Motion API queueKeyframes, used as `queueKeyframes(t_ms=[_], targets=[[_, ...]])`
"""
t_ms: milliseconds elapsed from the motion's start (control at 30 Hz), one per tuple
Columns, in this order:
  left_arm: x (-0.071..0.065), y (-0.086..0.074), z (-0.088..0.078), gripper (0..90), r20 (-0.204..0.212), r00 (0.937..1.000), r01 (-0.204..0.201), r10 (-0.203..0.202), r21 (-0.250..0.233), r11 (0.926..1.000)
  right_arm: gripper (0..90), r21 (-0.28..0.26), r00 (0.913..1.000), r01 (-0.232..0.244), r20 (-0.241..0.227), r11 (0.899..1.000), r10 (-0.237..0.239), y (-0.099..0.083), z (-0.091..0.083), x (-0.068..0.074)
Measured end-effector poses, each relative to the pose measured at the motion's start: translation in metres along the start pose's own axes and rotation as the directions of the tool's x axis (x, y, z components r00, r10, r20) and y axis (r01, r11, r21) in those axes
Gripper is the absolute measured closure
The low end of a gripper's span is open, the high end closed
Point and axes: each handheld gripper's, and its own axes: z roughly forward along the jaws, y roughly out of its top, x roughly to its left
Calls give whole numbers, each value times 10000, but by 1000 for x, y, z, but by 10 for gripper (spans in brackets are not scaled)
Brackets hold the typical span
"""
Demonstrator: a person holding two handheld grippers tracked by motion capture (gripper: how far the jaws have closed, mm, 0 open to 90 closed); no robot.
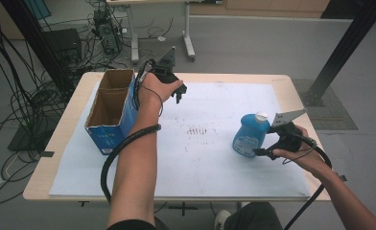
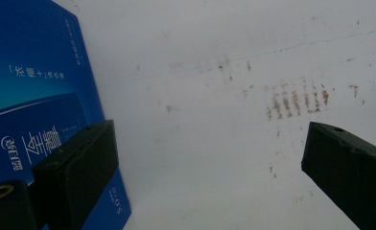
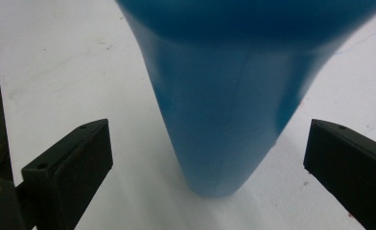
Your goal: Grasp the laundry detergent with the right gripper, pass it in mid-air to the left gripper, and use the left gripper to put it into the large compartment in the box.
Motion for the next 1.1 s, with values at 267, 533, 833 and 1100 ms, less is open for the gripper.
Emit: queueKeyframes(t_ms=[267,533,833,1100], targets=[[0,0,1,59,-10,10000,-8,8,25,10000,26,-314,9999,-30,117,9995,34,-1,7,2],[-1,0,1,59,-21,10000,-27,28,63,10000,24,-637,9996,-33,276,9980,51,-2,10,2],[-1,1,2,59,-21,10000,-30,30,63,10000,24,-802,9993,-93,350,9967,121,-4,16,3],[-1,1,2,58,38,10000,-15,15,31,10000,23,-1003,9991,-127,391,9949,167,-3,18,5]])
